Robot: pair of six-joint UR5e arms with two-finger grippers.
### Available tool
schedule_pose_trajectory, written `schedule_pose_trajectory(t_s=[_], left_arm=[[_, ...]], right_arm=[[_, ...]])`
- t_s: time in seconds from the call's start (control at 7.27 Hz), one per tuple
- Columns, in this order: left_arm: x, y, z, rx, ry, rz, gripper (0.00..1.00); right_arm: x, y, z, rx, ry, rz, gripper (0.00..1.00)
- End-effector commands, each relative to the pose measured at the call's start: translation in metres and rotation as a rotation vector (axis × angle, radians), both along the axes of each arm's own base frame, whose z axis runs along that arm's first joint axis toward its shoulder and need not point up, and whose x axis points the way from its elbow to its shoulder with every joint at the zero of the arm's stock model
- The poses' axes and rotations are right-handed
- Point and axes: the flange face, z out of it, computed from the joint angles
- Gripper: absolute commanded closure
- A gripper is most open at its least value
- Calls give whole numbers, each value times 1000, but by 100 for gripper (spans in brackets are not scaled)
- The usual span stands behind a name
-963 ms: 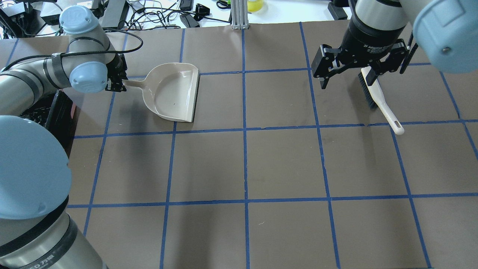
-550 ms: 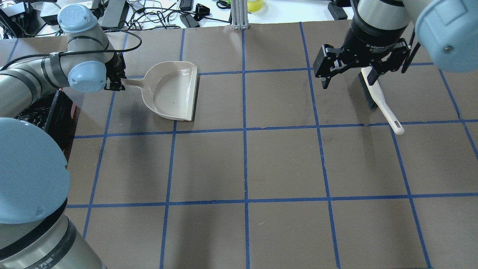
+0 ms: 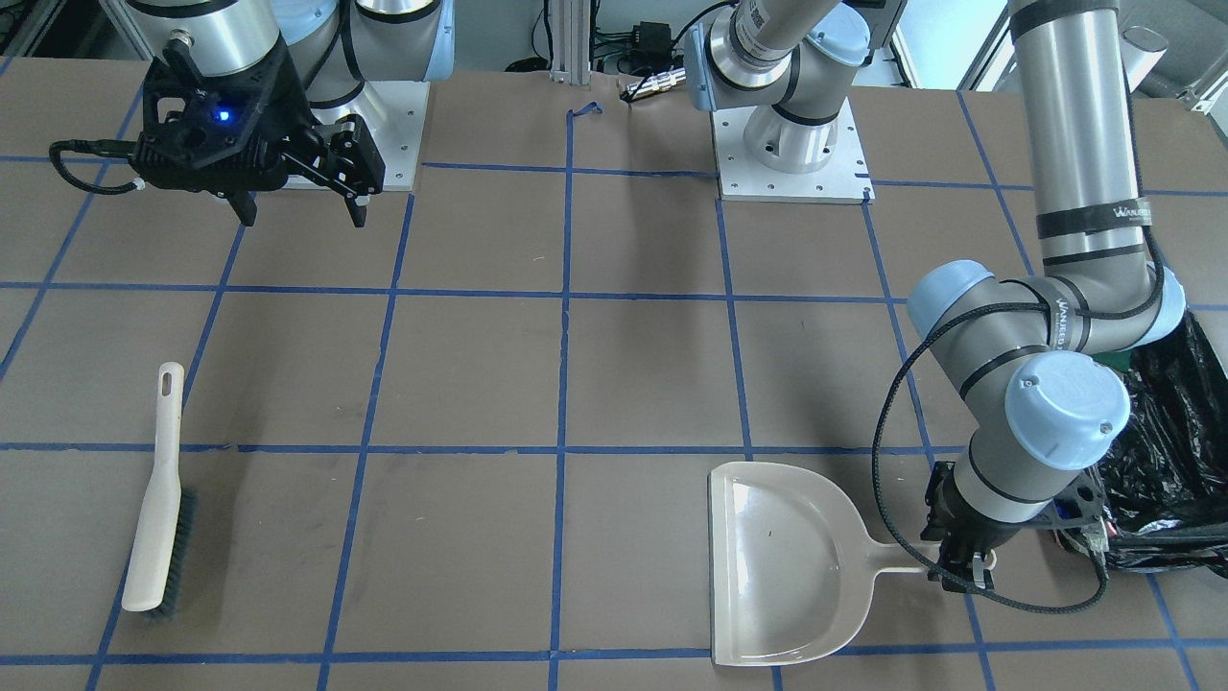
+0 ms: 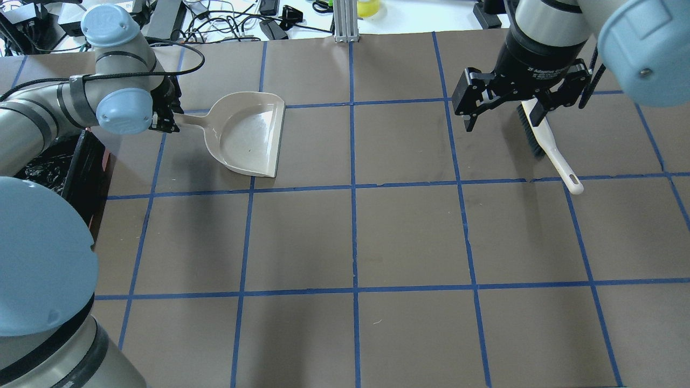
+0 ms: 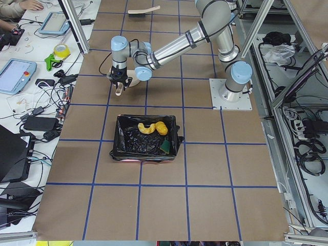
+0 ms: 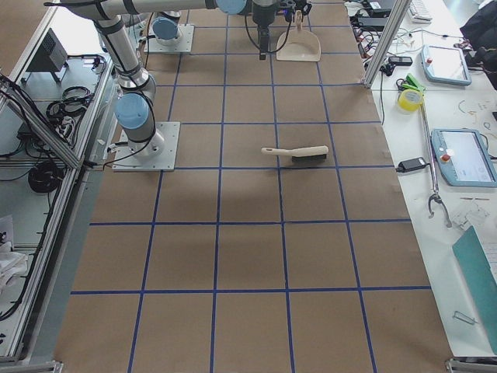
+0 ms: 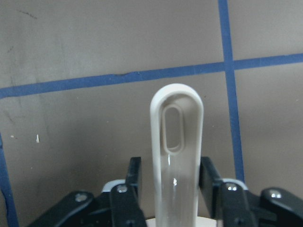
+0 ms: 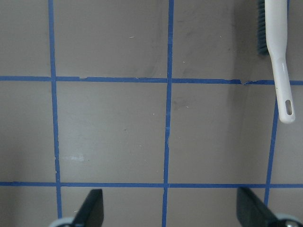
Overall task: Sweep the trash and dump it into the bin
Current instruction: 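Lower the dustpan to the table and open the left gripper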
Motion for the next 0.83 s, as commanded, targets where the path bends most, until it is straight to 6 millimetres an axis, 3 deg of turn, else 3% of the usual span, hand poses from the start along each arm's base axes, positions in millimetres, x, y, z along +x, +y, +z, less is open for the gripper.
schedule_pose_trajectory(t_s=[0.0, 0.28, 0.55, 0.69], left_arm=[[-6, 4, 20, -27, -4, -14, 50], [-28, 13, 59, -55, -39, -188, 50], [-30, 22, 105, -69, -120, -510, 48], [-30, 26, 120, -68, -163, -662, 19]], right_arm=[[0, 0, -1, 5, 1, 1, 0], [0, 1, -1, 6, 1, -1, 0], [0, 1, -2, 8, 1, 1, 0], [0, 1, 0, 5, 1, -1, 0]])
